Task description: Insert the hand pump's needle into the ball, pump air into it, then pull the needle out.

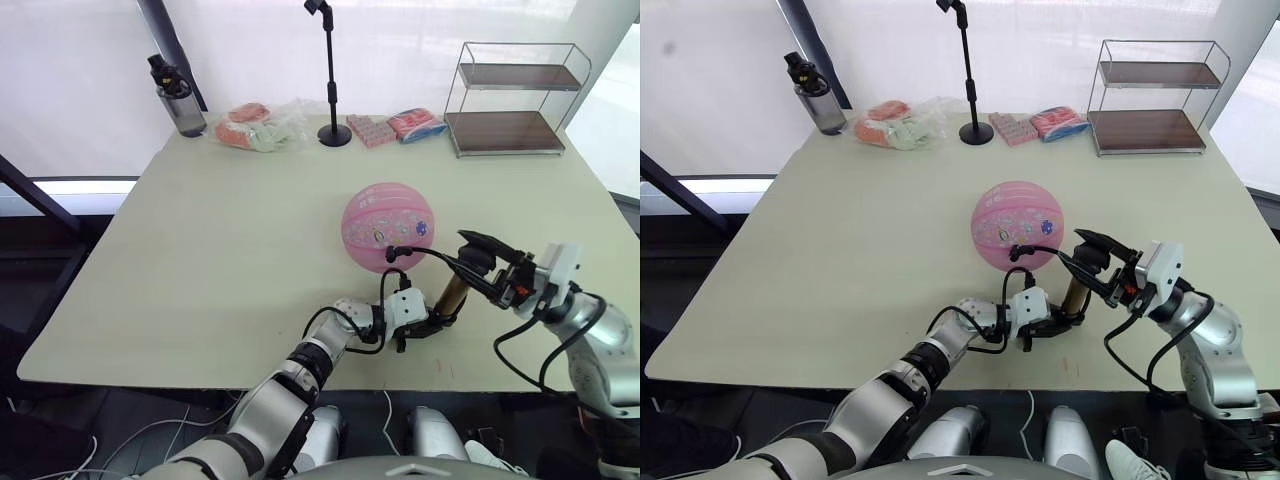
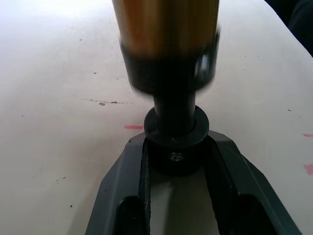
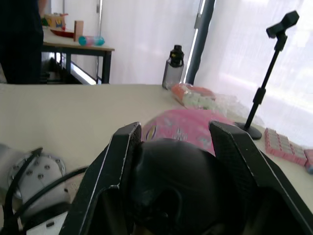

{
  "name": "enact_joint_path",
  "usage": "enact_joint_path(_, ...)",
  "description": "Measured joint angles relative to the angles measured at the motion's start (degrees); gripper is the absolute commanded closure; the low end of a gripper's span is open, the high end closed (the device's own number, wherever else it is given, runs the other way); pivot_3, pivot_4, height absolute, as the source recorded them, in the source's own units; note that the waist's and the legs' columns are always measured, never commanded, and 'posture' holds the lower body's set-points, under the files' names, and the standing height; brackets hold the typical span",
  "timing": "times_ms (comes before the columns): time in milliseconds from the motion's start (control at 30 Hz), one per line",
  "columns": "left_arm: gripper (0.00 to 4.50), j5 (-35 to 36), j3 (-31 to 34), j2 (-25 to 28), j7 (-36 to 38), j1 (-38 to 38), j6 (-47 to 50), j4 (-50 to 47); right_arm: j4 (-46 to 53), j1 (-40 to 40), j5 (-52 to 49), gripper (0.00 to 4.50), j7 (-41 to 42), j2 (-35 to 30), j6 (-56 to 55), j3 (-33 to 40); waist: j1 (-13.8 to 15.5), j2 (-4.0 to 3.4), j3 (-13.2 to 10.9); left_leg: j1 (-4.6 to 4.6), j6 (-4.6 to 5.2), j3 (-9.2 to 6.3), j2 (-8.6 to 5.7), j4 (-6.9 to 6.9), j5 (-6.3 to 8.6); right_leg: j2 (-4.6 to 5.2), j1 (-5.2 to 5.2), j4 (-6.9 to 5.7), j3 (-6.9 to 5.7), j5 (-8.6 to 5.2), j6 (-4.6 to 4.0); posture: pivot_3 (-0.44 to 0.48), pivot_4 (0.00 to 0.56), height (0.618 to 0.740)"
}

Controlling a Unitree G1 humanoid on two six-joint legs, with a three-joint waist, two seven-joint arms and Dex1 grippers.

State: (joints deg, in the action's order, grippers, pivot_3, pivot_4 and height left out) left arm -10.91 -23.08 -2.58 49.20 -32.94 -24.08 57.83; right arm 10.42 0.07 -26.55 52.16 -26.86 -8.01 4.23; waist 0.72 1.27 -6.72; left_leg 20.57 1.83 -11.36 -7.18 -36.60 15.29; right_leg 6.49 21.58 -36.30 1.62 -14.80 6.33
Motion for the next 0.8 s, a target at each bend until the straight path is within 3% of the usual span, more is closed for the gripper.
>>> enact_joint_path(333,3.41,0.0,0.0,0.26,-0.22,0.46,0.29,-0.51,-3.02,0.97,3.41,2.59,-1.4,1.24,-5.64,-2.27,0.05,0.01,0.17,-0.05,-0.02,-0.02,0.21,0.03,0.01,-0.24,-0.02,0.0,0.03,0.0,-0.02,0.0,0.15,0.736)
enact_joint_path(533,3.41,0.0,-0.08,0.18,0.0,0.93,0.22,-1.84,3.21,1.13,-1.36,2.59,-1.54,-3.94,3.52,-0.62,0.1,-0.37,-0.12,0.09,-0.04,0.01,0.2,0.03,0.02,-0.24,0.06,0.06,0.1,0.0,-0.04,0.0,0.15,0.736)
enact_joint_path(800,3.41,0.02,-0.1,0.16,-0.08,1.56,0.11,-3.34,13.42,-4.75,-18.73,2.59,-4.15,-12.89,20.44,9.88,0.16,-0.55,-0.54,0.29,-0.03,0.06,0.17,0.05,0.02,-0.2,0.09,0.26,0.16,0.13,-0.24,0.0,0.15,0.736)
